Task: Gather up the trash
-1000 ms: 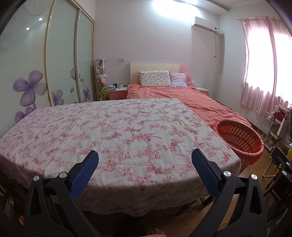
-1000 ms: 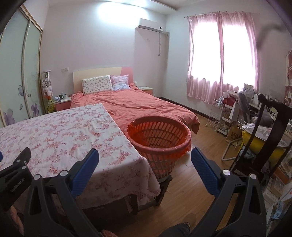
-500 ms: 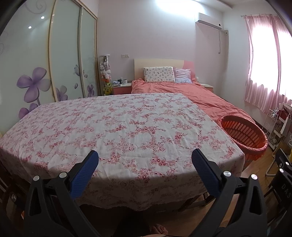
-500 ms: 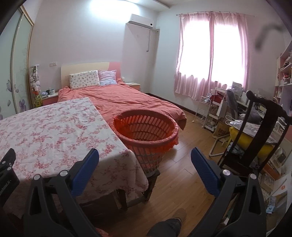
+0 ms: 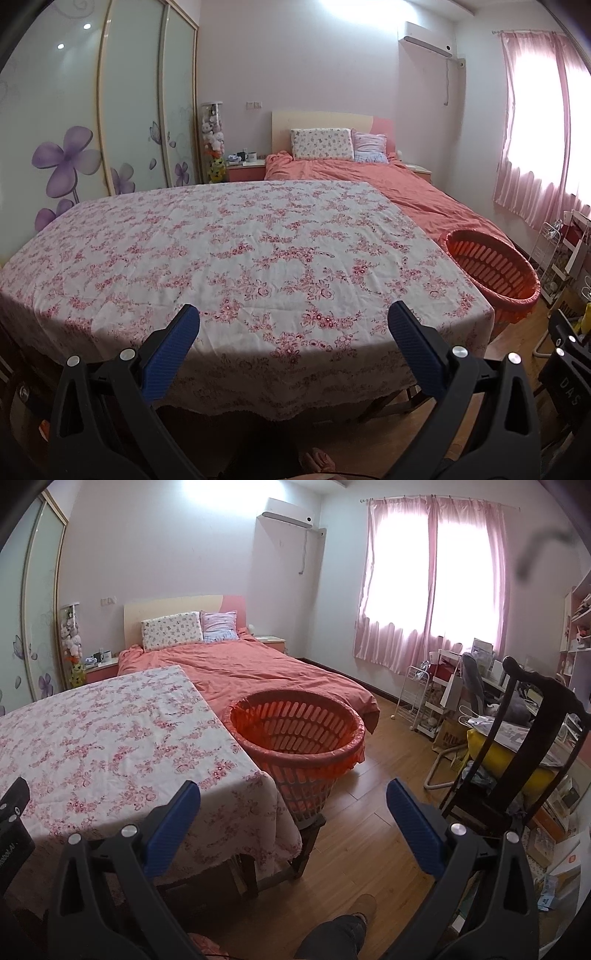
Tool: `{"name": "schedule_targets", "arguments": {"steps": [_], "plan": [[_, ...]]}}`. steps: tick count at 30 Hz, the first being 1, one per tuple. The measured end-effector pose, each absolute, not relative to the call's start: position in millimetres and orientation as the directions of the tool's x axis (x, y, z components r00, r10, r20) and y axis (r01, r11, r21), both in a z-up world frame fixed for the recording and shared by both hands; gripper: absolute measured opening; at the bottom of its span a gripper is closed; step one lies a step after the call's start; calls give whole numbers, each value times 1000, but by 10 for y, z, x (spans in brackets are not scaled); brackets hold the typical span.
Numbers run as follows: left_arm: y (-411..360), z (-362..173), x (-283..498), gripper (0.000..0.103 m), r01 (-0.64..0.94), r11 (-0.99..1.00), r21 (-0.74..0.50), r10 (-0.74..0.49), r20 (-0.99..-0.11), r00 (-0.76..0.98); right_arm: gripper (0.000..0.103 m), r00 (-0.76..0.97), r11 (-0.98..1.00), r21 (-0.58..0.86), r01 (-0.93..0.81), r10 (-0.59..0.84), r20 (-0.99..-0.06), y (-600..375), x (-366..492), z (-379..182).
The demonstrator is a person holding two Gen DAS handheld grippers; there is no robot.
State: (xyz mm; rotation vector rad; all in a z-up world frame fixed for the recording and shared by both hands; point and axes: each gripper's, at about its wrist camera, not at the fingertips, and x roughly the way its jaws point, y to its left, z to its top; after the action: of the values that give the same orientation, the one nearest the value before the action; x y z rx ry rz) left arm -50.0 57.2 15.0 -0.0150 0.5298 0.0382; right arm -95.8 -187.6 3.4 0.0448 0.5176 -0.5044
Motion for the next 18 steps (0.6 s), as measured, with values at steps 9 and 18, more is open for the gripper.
{"name": "schedule_targets", "arguments": {"steps": [9,18], "plan": [[574,80,-453,100,-42,999,-18,25,-541,841,98,730,873,-86,480,-452,-513,-1922,-914,-28],[556,74,-452,100,-40,999,-11,28,-543,840,98,721,864,-95,494,-469,-510,-1935,-910,-41]]}}
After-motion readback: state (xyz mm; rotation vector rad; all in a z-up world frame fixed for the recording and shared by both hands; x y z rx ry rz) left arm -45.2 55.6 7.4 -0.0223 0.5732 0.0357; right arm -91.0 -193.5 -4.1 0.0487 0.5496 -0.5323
